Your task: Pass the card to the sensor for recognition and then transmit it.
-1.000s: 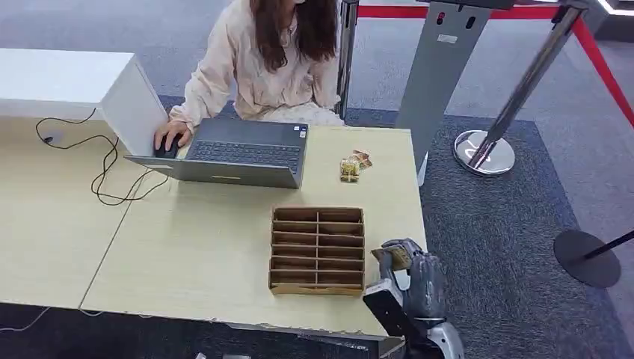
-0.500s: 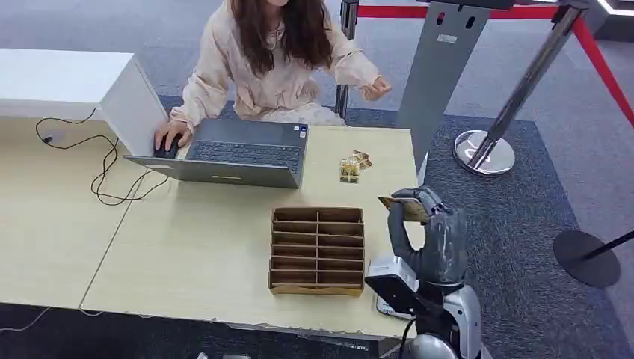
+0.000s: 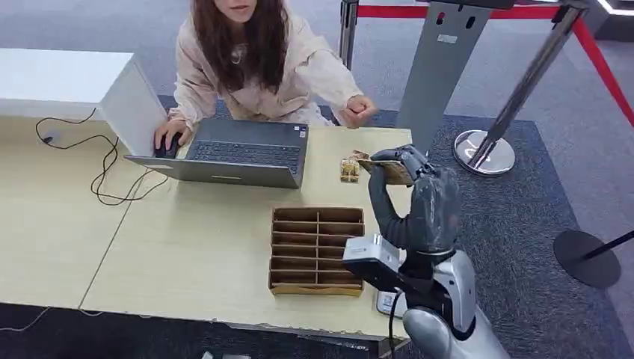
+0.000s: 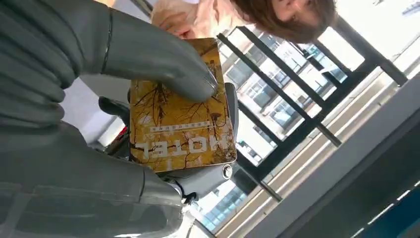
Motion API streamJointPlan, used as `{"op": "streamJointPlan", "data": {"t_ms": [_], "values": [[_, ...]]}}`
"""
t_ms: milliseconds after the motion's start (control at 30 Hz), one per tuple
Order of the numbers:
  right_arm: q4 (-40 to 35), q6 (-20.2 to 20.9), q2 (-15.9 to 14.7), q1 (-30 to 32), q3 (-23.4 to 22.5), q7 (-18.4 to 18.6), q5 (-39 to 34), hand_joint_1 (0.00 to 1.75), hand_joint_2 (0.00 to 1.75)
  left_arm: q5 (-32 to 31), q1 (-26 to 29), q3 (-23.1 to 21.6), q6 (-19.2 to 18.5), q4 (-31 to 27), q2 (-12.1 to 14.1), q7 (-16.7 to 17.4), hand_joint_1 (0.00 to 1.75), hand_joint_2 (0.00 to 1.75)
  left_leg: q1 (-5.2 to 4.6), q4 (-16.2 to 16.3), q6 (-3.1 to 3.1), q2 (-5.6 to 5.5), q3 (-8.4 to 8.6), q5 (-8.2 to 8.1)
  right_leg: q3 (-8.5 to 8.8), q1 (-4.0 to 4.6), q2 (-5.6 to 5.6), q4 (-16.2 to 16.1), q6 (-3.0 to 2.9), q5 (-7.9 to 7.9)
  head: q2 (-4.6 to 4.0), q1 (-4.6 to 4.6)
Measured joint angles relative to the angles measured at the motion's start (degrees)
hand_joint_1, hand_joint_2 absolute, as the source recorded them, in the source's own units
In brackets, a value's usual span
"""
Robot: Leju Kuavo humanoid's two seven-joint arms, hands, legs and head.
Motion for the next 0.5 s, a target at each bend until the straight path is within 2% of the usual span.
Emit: {"op": "streamJointPlan", "data": {"t_ms": [333,433,500], "values": [[0.72,0.5,0.42,-1.43,0.85,0.5,0.33,1.75,1.75,-0.39,-0.04,-0.02,-0.11,0.0,-0.04,0.04,0.0,1.75,0.0,0.0,0.0,0.0,-0.03,0.0,0.0,0.0,0.0,0.0,0.0,0.0,0.0,0.0],[2.31,1.62,1.05,-3.23,1.75,1.51,2.42,1.75,1.75,-0.72,-0.1,-0.02,-0.35,0.0,-0.07,0.07,0.0,1.75,0.0,0.0,0.0,0.0,-0.03,0.0,0.0,0.0,0.0,0.01,0.0,0.0,0.0,0.0],[10.3,1.81,3.26,-6.93,4.05,1.51,1.99,1.75,1.75,-1.14,-0.18,-0.02,-1.01,-0.02,-0.85,0.72,0.0,1.75,0.01,0.0,0.0,-0.01,-0.04,0.02,0.0,0.0,-0.01,0.02,0.0,0.0,0.0,0.02]]}}
